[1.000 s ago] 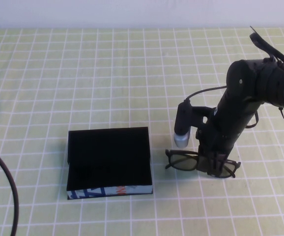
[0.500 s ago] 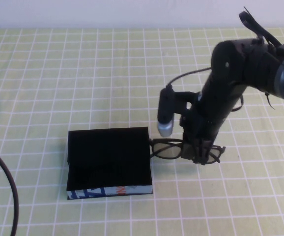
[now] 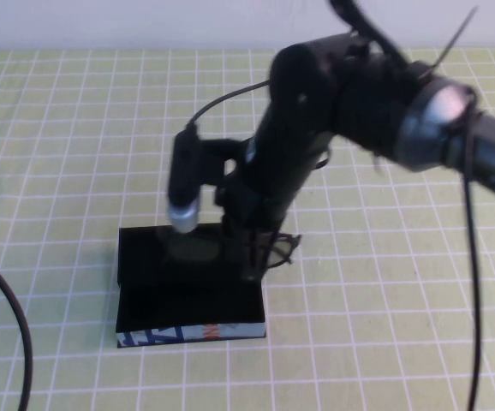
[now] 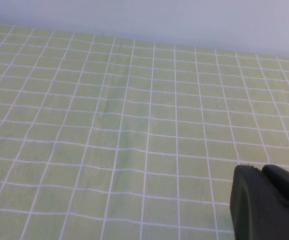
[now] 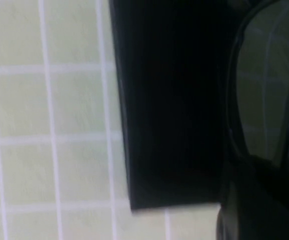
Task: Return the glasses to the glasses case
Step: Place the glasses in the glasses case
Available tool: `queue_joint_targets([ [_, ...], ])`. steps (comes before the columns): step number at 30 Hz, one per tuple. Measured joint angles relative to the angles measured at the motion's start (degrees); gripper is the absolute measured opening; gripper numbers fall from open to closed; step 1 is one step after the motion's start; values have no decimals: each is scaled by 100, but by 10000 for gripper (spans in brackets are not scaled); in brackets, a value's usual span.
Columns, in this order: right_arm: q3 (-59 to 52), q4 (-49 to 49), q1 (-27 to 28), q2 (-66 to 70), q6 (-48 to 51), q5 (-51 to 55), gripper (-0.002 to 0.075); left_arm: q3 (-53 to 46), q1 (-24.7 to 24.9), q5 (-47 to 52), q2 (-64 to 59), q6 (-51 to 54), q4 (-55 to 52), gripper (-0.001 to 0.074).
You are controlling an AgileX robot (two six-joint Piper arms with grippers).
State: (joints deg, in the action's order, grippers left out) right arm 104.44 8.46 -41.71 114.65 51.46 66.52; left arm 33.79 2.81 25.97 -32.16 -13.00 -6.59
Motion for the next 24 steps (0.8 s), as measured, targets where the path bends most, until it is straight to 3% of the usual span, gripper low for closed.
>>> queue_joint_targets([
  [6, 558, 231, -400, 657, -120, 27, 63, 0, 0, 0, 0, 0, 0, -2],
  [20, 735, 492, -451, 1016, -131, -17, 64, 0, 0, 20, 0, 0, 0, -1],
  [24, 735, 492, -451, 1016, -131, -32, 141, 0, 0, 20, 0, 0, 0, -2],
])
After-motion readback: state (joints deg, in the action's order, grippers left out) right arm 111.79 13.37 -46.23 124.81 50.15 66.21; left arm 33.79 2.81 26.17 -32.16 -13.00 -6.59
